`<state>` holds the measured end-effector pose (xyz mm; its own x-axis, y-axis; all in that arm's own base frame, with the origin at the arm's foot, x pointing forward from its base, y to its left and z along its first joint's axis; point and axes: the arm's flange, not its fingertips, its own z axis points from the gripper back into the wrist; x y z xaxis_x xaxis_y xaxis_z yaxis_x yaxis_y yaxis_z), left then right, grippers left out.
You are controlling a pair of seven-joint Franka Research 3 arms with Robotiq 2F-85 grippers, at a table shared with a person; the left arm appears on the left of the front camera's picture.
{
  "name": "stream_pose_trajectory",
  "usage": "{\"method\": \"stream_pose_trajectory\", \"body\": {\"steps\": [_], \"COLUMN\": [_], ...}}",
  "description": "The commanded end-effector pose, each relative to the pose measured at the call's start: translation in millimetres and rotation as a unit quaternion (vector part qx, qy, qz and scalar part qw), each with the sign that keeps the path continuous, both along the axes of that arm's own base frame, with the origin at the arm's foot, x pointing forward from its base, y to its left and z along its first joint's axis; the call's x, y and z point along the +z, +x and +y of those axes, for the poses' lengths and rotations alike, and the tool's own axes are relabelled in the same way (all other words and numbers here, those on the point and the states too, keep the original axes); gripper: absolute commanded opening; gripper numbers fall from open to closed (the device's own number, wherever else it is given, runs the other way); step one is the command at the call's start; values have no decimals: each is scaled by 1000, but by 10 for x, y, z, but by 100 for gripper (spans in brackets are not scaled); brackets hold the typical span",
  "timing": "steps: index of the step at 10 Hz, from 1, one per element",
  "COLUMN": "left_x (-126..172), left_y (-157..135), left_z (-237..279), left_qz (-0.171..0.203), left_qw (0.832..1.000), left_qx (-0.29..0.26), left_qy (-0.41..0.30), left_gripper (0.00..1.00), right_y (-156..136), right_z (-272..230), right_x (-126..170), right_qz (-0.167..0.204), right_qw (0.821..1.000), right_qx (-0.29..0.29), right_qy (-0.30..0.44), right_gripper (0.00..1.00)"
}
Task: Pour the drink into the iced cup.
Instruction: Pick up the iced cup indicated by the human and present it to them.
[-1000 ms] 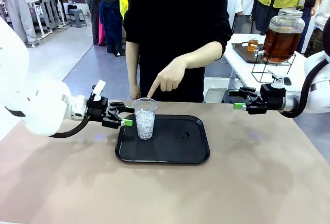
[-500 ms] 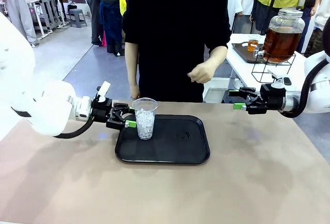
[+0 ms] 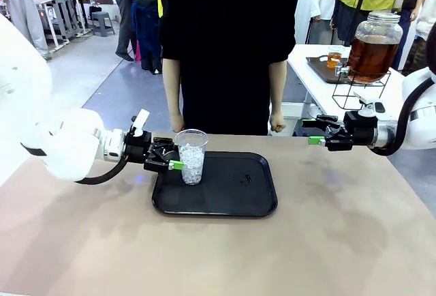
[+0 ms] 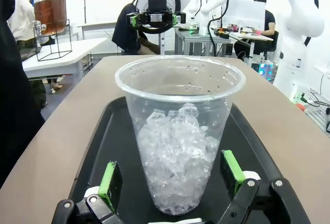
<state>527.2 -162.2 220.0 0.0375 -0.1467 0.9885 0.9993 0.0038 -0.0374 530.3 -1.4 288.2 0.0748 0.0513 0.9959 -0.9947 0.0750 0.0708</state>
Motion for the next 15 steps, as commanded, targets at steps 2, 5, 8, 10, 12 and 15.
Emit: {"method": "stream_pose_trajectory", "body": {"steps": [2, 5, 8, 10, 12, 15], "left_x": [-12, -30, -76, -97, -107, -118], "left_y": [-31, -12, 7, 26, 28, 17], "left_z": [-120, -211, -329, -366, -404, -423], "left_qz": [-13, -14, -22, -25, -24, -28], "left_qw": [1000, 1000, 1000, 1000, 999, 999], "left_qx": [-8, -9, -8, -12, -16, -31], "left_qy": [-9, -9, -10, -15, -17, -14], "left_gripper": [100, 100, 100, 100, 100, 74], "right_y": [-8, -8, -8, -8, -8, -8], "right_z": [-6, -6, -6, -6, -6, -6], "right_x": [25, 25, 25, 25, 25, 25], "right_qz": [-1, -1, -1, -1, -1, -1], "right_qw": [1000, 1000, 1000, 1000, 1000, 1000], "right_qx": [3, 3, 3, 3, 3, 3], "right_qy": [3, 3, 3, 3, 3, 3], "right_gripper": [100, 100, 100, 100, 100, 100]}}
